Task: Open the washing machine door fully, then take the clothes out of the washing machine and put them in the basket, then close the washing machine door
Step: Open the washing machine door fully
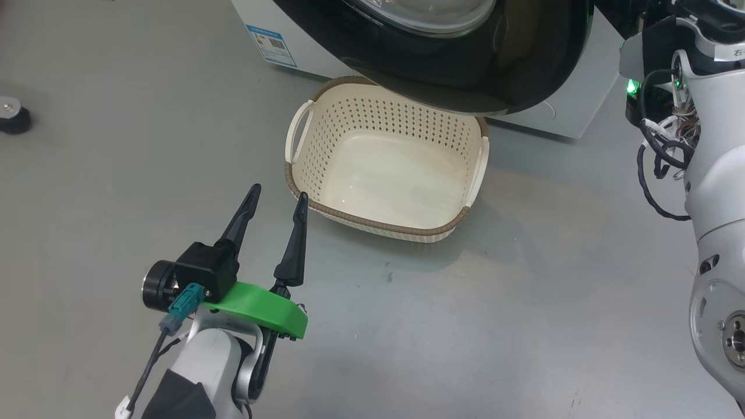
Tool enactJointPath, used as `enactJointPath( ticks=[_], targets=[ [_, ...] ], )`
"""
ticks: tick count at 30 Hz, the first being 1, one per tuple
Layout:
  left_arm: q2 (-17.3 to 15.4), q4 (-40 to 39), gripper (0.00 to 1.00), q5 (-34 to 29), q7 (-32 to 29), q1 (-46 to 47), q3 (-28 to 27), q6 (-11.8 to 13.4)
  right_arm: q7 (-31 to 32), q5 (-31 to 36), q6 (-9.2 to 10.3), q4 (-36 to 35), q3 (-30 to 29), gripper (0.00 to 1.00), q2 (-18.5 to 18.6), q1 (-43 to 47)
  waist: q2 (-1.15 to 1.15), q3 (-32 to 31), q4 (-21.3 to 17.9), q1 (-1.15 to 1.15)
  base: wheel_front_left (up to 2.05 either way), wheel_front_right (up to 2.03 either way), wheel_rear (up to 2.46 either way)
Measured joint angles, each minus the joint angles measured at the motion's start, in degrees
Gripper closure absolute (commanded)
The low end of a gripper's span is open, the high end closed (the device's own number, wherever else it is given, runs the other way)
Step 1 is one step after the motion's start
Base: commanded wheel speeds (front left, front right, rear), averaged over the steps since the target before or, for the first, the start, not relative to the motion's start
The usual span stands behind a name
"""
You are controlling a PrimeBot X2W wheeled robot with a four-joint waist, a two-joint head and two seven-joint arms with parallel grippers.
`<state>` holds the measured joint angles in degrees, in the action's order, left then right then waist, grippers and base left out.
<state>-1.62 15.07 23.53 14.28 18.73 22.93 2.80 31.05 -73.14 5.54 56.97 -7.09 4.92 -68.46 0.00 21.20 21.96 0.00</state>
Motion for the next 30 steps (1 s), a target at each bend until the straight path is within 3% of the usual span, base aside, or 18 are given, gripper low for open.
enactJointPath(
  ticks=[8, 14, 15, 19, 30],
  targets=[
    [0.0, 0.0, 0.0, 0.0, 0.0, 0.0, 0.1, 0.0, -0.9, 0.0, -0.62, -0.1, -0.3, 1.0, -0.1, 0.3, 0.0, -0.5, -0.4, 0.0, 0.0, 0.0, 0.0],
    [0.0, 0.1, 0.0, 0.0, 0.0, -0.2, 0.0, 0.2, -5.2, 4.1, -5.52, -1.8, 2.1, 1.0, 2.2, 1.7, 0.0, -1.5, -0.8, 0.0, 0.0, 0.0, 0.0],
    [0.0, 0.2, 0.0, 0.0, 0.0, -0.4, -0.2, 0.5, -6.9, 6.1, -7.27, -2.5, 3.5, 1.0, 3.2, 2.6, 0.0, -2.1, -1.0, 0.0, 0.0, 0.0, 0.0],
    [0.0, 0.4, 0.0, -0.1, 0.0, -1.1, -0.5, 0.5, -10.7, 12.9, -11.25, -4.1, 8.5, 1.0, 5.1, 5.3, 0.0, -3.5, -1.5, 0.0, 0.0, 0.0, 0.0],
    [-0.1, 1.0, 0.0, -1.1, 0.0, -2.9, -2.2, 1.0, -25.5, 28.9, -12.3, -11.0, 19.3, 1.0, 10.0, 13.6, 0.0, -7.9, -4.6, 0.0, 0.0, 0.0, 0.0]
  ],
)
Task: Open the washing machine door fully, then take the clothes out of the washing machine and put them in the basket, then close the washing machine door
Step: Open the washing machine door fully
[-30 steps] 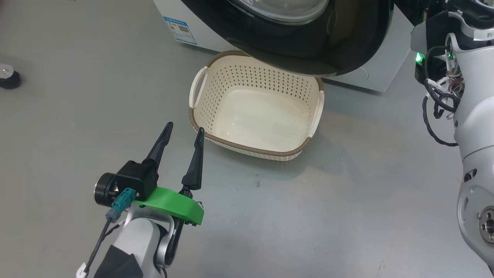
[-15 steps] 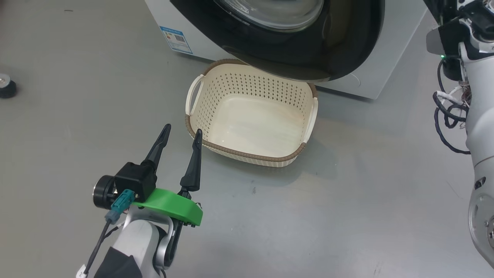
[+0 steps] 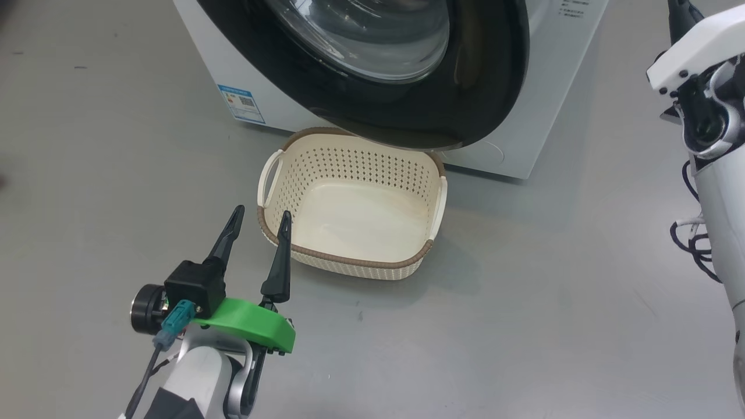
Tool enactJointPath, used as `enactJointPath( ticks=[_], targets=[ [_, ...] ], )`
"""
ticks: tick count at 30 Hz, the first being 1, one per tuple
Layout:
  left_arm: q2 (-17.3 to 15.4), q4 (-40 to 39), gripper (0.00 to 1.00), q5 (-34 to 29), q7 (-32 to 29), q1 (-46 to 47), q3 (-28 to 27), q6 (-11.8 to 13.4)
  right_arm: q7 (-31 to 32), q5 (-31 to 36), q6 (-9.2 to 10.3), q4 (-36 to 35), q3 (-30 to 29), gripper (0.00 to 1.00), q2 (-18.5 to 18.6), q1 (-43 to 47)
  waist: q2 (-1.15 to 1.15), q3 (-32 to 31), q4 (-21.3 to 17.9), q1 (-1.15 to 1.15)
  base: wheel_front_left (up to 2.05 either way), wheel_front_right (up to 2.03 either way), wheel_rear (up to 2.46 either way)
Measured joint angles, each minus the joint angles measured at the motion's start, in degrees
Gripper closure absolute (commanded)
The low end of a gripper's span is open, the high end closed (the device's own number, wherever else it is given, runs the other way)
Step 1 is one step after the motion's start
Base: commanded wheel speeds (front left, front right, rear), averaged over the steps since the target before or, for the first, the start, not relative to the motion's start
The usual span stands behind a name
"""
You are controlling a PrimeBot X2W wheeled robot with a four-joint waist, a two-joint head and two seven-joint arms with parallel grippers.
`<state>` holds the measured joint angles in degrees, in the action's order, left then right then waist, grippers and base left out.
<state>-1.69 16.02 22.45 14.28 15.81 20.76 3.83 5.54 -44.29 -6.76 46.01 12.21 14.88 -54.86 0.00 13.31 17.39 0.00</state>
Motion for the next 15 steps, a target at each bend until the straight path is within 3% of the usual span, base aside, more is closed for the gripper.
enactJointPath(
  ticks=[15],
  targets=[
    [-0.6, 0.1, 0.0, -2.1, 0.0, -2.0, -2.6, 0.5, -15.4, 9.7, -0.21, -6.8, 8.2, 1.0, -2.2, 15.9, 0.0, -4.0, -5.3, 0.0, 0.0, 0.0, 0.0]
  ],
)
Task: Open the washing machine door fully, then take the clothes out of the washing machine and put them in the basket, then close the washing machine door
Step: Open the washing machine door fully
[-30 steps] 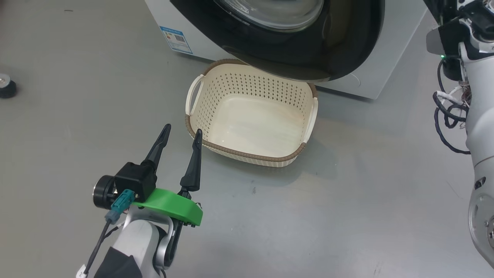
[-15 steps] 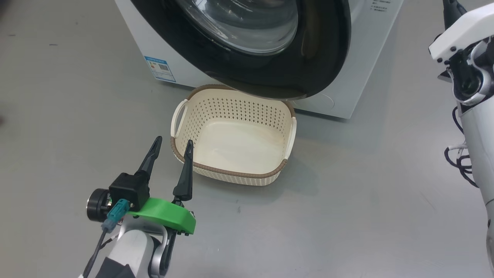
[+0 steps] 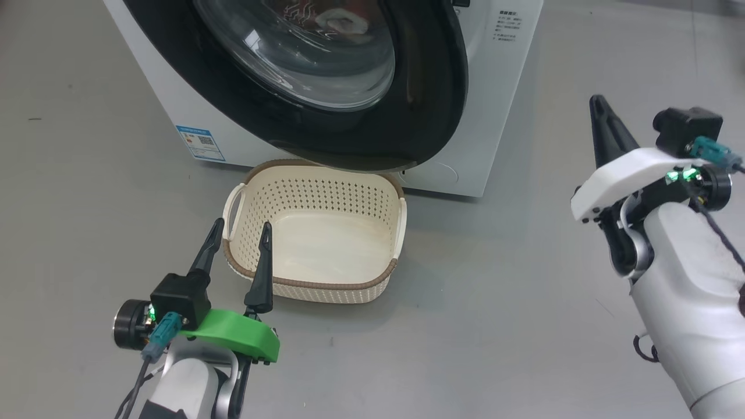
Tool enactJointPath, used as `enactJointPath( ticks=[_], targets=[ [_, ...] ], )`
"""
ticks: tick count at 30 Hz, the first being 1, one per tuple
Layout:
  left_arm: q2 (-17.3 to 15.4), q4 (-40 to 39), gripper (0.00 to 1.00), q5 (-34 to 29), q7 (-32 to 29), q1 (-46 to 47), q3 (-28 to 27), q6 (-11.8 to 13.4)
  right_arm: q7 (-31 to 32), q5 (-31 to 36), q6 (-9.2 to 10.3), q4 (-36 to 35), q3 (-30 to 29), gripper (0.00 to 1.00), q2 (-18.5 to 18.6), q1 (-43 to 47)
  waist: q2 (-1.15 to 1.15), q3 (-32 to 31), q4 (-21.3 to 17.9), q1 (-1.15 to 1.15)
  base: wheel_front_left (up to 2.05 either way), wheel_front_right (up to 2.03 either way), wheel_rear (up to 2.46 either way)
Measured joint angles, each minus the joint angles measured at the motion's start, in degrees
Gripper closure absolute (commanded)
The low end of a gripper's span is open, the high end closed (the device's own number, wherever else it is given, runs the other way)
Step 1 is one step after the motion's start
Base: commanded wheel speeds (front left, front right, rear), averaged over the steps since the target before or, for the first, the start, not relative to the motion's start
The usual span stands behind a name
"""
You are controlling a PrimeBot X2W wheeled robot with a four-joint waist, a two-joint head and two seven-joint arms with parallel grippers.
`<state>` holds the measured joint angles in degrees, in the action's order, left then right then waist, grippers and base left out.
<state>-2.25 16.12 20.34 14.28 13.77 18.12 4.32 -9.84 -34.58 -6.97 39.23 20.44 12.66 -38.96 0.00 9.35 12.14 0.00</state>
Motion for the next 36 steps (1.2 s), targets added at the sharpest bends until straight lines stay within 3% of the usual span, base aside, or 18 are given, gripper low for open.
enactJointPath(
  ticks=[2, 3, 4, 13, 20, 28, 36],
  targets=[
    [0.0, -0.1, 0.0, -0.2, 0.0, -0.5, -0.5, 0.0, -1.7, 1.1, 0.56, -0.4, 0.6, 1.0, -0.1, 2.2, 0.0, -0.4, -0.6, 0.0, 0.0, 0.0, 0.0],
    [0.0, -0.1, 0.0, -0.2, 0.0, -0.7, -0.7, 0.0, -2.7, 1.7, 1.24, -0.7, 0.6, 0.46, -0.1, 3.2, 0.0, -0.7, -0.9, 0.0, 0.0, 0.0, 0.0],
    [0.0, -0.1, 0.0, -0.2, 0.0, -0.8, -0.8, 0.2, -3.8, 2.2, 1.94, -1.0, 0.5, 0.0, -0.1, 4.2, 0.0, -0.9, -1.2, 0.0, 0.0, 0.0, 0.0],
    [-0.1, -0.6, 0.0, -0.4, 0.0, -2.3, -2.0, 0.4, -4.4, 3.3, 6.5, -5.8, -1.6, 0.0, -1.9, 10.6, 0.0, -2.1, -3.0, 0.0, 0.0, 0.0, 0.0],
    [-0.1, -1.2, 0.0, -1.3, 0.0, -2.7, -2.0, 0.4, -4.4, 3.0, 8.75, -9.7, -3.6, 0.0, -3.3, 15.7, 0.0, -2.1, -3.3, 0.0, 0.0, 0.0, 0.0],
    [-0.1, -1.6, 0.0, -1.8, 0.0, -2.7, -2.2, 0.4, -4.4, 3.6, 10.09, -15.7, -5.0, 0.0, -4.7, 18.9, 0.0, -2.2, -3.5, 0.0, 0.0, 0.0, 0.0],
    [-0.1, -1.6, 0.0, -2.0, 0.0, -3.5, -2.2, 0.4, -4.4, 5.7, 10.22, -19.5, -5.7, 0.0, -5.0, 22.1, 0.0, -2.5, -3.6, 0.0, 0.0, 0.0, 0.0]
  ],
)
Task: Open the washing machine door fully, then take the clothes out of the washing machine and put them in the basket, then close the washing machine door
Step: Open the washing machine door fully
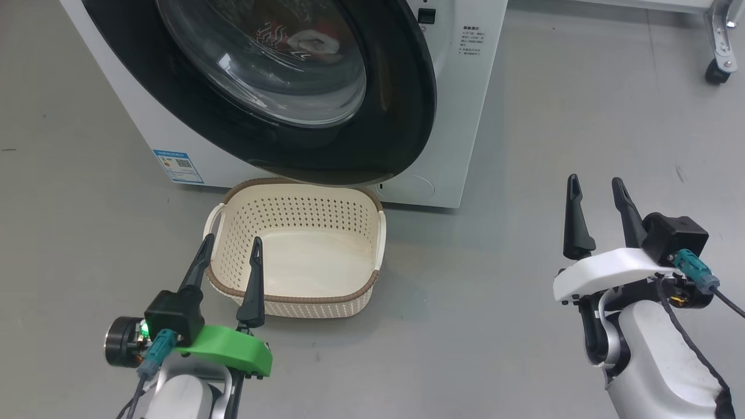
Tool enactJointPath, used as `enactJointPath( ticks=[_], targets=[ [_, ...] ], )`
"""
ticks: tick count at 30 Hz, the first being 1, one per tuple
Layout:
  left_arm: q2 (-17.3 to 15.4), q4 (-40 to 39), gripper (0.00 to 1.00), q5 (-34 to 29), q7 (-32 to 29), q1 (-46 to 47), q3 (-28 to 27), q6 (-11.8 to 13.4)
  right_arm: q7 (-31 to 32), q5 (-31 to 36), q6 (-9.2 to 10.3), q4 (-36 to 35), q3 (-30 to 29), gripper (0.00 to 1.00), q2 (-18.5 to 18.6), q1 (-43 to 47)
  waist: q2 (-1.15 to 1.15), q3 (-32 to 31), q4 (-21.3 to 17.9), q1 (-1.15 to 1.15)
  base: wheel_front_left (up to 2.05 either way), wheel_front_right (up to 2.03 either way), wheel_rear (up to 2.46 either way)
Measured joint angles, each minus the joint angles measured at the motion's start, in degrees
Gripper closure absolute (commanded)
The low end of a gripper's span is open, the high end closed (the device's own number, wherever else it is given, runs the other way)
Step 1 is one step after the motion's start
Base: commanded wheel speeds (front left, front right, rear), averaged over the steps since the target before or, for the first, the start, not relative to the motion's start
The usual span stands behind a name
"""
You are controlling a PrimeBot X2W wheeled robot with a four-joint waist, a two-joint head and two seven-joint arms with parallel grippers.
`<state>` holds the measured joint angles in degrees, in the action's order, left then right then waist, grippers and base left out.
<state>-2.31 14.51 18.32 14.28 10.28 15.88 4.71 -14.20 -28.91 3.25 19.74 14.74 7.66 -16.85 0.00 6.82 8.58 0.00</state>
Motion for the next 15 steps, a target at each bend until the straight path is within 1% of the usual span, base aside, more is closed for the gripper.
enactJointPath(
  ticks=[15],
  targets=[
    [0.0, 0.0, 0.0, -0.3, 0.0, -0.4, 0.0, -0.3, 0.0, 1.3, 0.43, -4.4, -0.9, 0.0, -0.5, 3.9, 0.0, -0.2, 0.0, 0.0, 0.0, 0.0, 0.0]
  ],
)
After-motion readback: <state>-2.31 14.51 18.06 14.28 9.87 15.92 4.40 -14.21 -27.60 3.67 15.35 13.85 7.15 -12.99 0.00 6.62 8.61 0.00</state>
